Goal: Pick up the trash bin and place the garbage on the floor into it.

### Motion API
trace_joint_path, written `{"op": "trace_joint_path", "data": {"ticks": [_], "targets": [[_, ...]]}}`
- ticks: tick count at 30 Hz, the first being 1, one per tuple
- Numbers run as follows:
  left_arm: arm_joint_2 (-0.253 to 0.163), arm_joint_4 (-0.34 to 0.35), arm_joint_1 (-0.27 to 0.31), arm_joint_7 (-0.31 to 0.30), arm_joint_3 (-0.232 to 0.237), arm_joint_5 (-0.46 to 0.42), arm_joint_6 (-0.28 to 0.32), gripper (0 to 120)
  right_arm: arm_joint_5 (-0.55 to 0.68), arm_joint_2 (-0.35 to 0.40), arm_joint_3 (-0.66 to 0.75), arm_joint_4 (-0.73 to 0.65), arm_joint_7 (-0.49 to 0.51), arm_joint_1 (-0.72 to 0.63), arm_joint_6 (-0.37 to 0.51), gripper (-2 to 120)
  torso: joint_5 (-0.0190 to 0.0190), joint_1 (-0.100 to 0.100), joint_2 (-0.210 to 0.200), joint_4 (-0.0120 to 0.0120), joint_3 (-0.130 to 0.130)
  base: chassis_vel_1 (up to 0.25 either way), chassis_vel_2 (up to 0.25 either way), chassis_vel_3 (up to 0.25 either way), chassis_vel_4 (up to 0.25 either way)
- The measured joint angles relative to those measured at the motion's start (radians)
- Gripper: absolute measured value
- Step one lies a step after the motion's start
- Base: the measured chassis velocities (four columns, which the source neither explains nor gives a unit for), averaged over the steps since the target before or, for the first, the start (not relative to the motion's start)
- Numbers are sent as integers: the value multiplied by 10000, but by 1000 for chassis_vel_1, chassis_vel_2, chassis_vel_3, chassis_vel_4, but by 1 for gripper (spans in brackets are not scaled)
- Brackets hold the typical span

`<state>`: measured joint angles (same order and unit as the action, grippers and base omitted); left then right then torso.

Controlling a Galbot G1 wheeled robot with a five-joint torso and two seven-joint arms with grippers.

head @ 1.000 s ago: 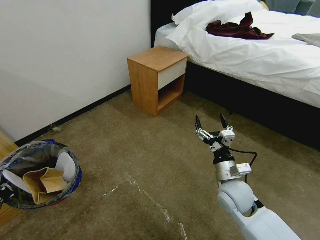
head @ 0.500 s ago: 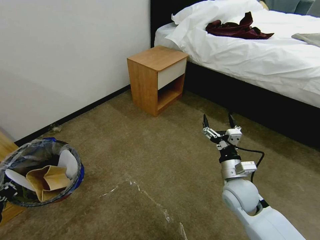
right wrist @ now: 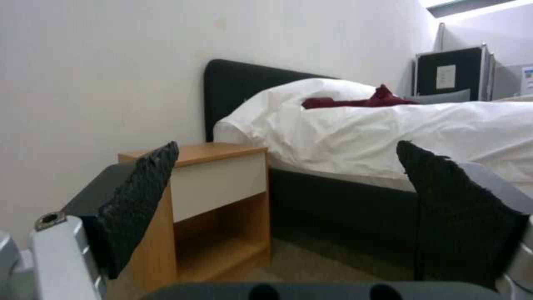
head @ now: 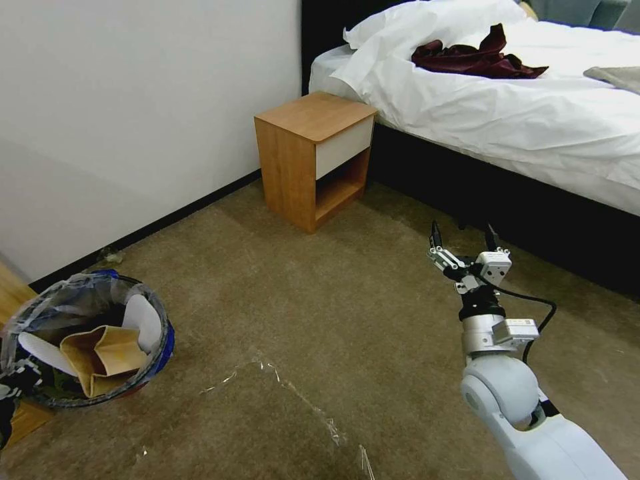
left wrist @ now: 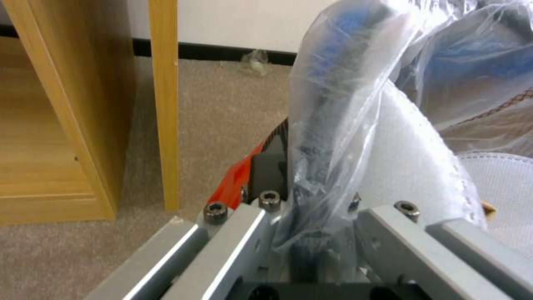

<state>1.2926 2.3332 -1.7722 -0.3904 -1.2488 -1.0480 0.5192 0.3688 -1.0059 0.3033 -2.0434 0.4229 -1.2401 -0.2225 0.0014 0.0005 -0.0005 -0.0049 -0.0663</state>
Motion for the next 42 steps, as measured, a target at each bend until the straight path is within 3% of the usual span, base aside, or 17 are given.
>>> {"op": "trace_joint_path", "data": {"ticks": [21, 42], "targets": [[237, -109, 111, -70, 148, 248, -12, 1, -216, -59, -668, 278, 166, 488, 153, 100, -2, 0, 0, -1, 0, 0, 0, 0, 0], [199, -429, 281, 230, 121, 755, -135, 1, -498, -185, -798, 694, 158, 679, 19, 100, -1, 0, 0, 0, 0, 0, 0, 0, 0]]}}
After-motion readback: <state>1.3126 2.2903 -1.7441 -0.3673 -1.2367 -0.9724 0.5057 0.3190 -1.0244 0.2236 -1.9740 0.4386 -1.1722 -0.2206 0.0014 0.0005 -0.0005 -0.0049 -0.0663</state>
